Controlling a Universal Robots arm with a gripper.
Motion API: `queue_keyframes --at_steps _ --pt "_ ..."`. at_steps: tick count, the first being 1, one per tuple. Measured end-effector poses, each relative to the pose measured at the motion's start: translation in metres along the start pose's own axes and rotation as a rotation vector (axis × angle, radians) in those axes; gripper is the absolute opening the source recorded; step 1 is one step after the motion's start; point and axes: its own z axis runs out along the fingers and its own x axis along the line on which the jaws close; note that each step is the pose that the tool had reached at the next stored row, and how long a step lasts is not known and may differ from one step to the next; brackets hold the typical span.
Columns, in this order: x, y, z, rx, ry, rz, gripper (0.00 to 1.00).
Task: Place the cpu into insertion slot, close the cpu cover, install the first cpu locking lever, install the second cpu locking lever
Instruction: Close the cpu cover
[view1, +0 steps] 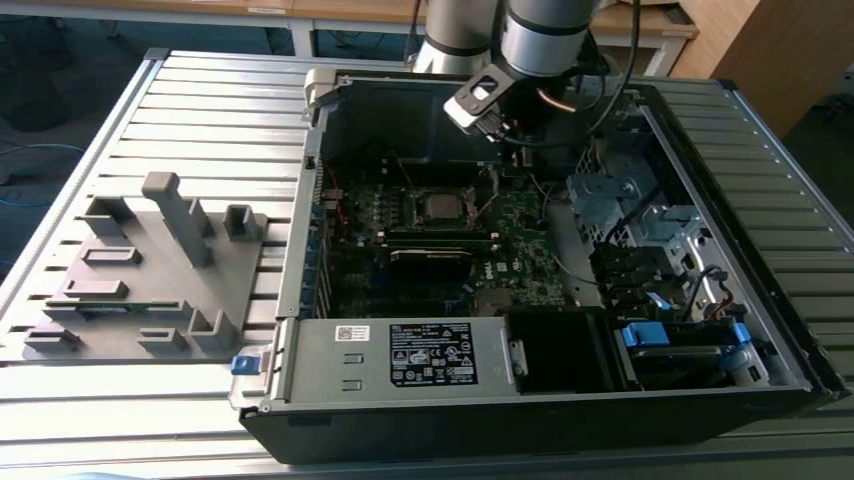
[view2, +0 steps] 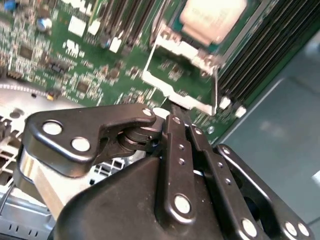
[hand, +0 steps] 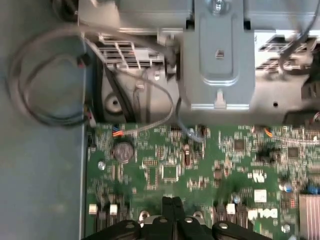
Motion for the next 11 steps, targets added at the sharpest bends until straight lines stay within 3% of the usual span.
queue_keyframes --at_steps 4,11 --pt "0.0 -0.0176 -0.0004 -0.01 0.0018 0.0 0.1" --pt "-0.0002 -0.0378 0.0001 -0.0125 0.0015 0.0 0.1"
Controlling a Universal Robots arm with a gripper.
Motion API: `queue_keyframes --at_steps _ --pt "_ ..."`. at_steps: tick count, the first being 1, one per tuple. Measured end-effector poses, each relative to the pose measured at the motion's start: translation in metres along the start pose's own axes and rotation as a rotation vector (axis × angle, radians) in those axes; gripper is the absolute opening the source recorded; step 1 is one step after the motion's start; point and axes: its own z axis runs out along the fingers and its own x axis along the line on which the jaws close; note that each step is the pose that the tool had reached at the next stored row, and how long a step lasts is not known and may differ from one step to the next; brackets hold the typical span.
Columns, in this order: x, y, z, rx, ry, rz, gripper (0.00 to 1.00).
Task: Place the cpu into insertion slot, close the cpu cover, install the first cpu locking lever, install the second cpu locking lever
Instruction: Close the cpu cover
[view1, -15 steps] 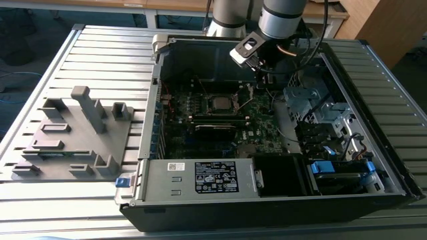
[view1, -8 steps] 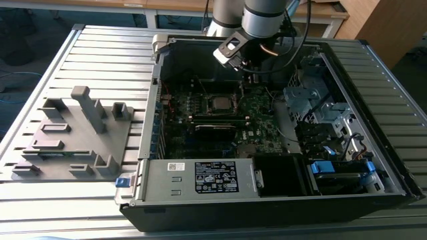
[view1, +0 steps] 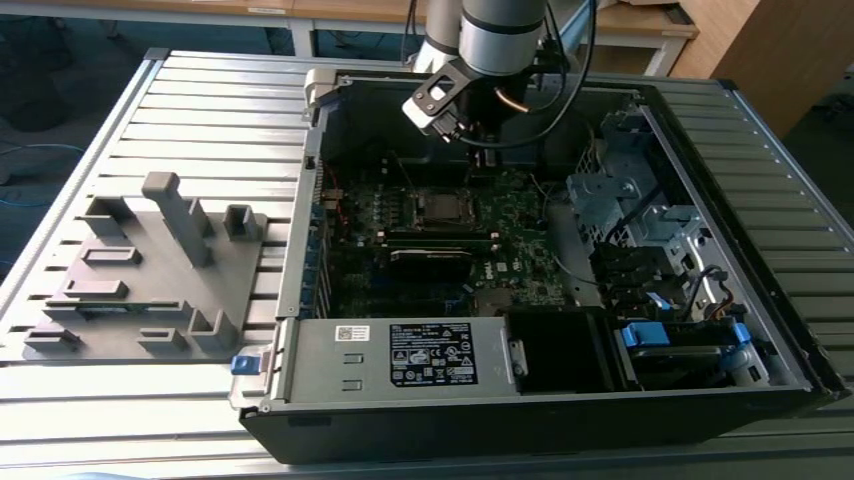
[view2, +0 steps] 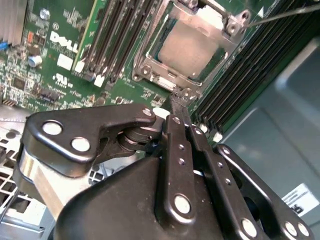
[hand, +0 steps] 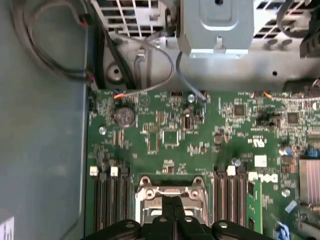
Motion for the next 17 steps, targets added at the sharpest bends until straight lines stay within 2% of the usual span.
queue_keyframes --at_steps 4,13,17 --pt "0.0 -0.0028 0.0005 -0.0001 0.0001 0.0 0.1" --pt "0.0 -0.003 0.0005 -0.0001 0.0001 0.0 0.1" --pt "0.0 -0.0081 0.0008 -0.0003 0.0002 0.0 0.1"
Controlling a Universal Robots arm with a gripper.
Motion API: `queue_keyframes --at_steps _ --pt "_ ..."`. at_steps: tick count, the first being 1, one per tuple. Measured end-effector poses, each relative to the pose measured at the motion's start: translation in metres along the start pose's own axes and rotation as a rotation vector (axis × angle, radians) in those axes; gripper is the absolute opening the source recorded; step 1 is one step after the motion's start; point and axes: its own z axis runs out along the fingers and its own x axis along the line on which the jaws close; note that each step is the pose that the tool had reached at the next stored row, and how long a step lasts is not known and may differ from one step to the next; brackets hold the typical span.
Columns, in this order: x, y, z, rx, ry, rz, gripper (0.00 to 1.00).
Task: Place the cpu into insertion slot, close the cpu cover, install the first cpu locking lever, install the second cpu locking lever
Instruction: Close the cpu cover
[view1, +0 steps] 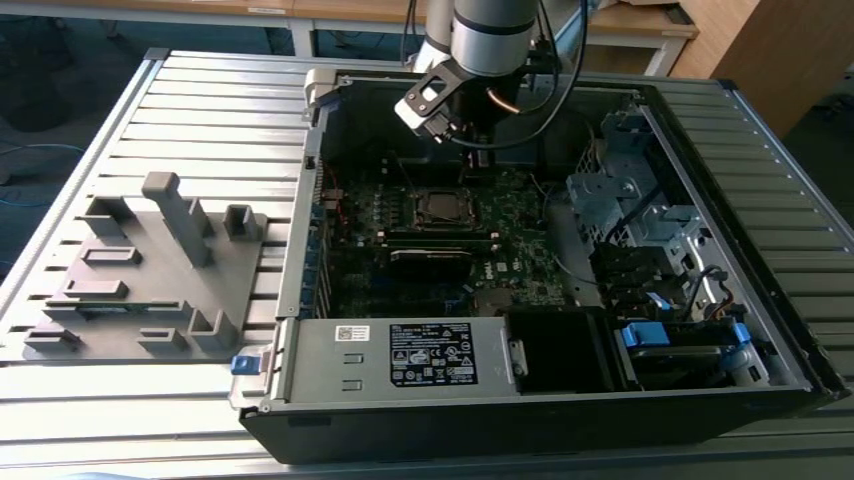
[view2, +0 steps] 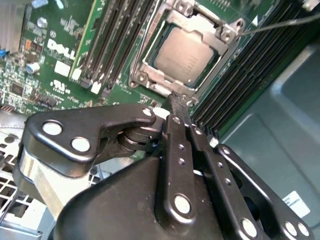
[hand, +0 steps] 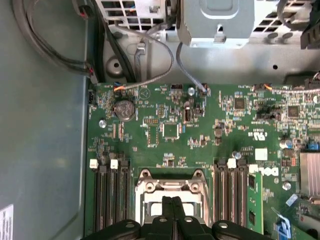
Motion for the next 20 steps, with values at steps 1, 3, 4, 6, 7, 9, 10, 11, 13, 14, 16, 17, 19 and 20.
queue_keyframes --at_steps 1,3,4,6,7,9,10,11,13,14,16,17,19,20 --pt "0.0 -0.0018 0.0001 0.0001 -0.0001 0.0 0.1" --pt "0.0 -0.0054 0.0009 0.0001 -0.0001 0.001 0.1" --pt "0.0 -0.0066 0.0016 0.0 0.0 0.001 0.1" --pt "-0.0001 -0.007 0.0039 0.0001 -0.0003 0.002 0.1" --pt "-0.0007 -0.0074 0.0068 0.0002 -0.0007 0.005 0.1" --pt "-0.0007 -0.0074 0.007 0.0007 -0.0006 0.005 0.1" --pt "-0.0006 -0.0073 0.0074 0.0067 0.0 0.005 0.1" --pt "-0.0006 -0.0073 0.0077 0.0186 -0.0002 0.005 0.1" --pt "-0.0007 -0.0074 0.0077 0.0301 -0.0009 0.005 0.1" --pt "-0.0007 -0.0074 0.0077 0.0313 -0.001 0.005 0.1" --pt "-0.0007 -0.0074 0.0077 0.0329 -0.0008 0.005 0.1" --pt "-0.0007 -0.0074 0.0078 0.0335 -0.0008 0.005 0.1" --pt "-0.0007 -0.0078 0.0082 0.0335 -0.0006 0.005 0.1" --pt "-0.0011 -0.0084 0.0086 0.0336 -0.0005 0.005 0.1"
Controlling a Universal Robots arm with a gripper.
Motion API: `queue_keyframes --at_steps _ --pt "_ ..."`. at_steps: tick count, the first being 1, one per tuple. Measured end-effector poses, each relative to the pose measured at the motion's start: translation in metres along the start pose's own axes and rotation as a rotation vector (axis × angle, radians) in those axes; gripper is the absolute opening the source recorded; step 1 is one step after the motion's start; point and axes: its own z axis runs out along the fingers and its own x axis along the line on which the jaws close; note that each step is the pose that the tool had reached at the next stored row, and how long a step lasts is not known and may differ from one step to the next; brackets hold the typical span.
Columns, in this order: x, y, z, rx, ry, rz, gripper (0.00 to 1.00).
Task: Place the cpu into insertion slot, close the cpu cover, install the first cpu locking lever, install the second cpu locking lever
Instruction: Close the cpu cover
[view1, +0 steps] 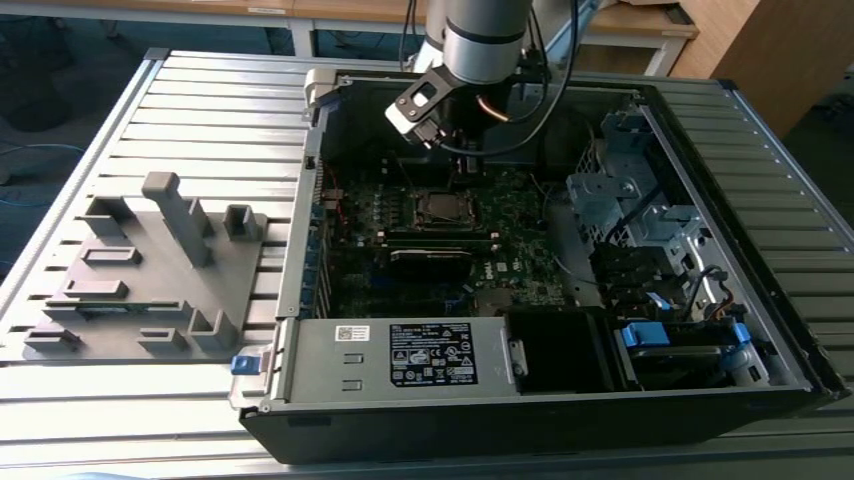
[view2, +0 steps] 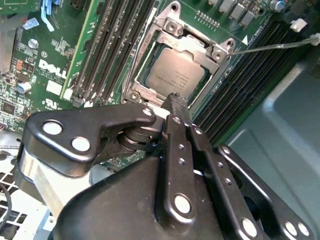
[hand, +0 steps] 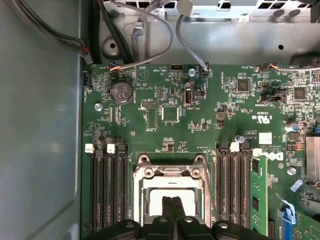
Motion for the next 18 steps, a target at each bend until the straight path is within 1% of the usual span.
queue_keyframes --at_steps 2,5,7,12,14,18 --pt "-0.0023 -0.0008 0.0015 0.0001 -0.0002 0.0 0.1" --pt "-0.0081 -0.001 0.0034 0.0001 -0.0003 0.0 0.1" --pt "-0.01 -0.0021 0.005 0.0 -0.0001 0.0 0.1" --pt "-0.0105 -0.0107 0.0077 0.0 -0.0002 0.0 0.1" --pt "-0.0101 -0.0125 0.0085 0.0001 -0.0002 0.0 0.1" --pt "-0.0101 -0.0128 0.0088 0.0002 -0.0004 0.0 0.1"
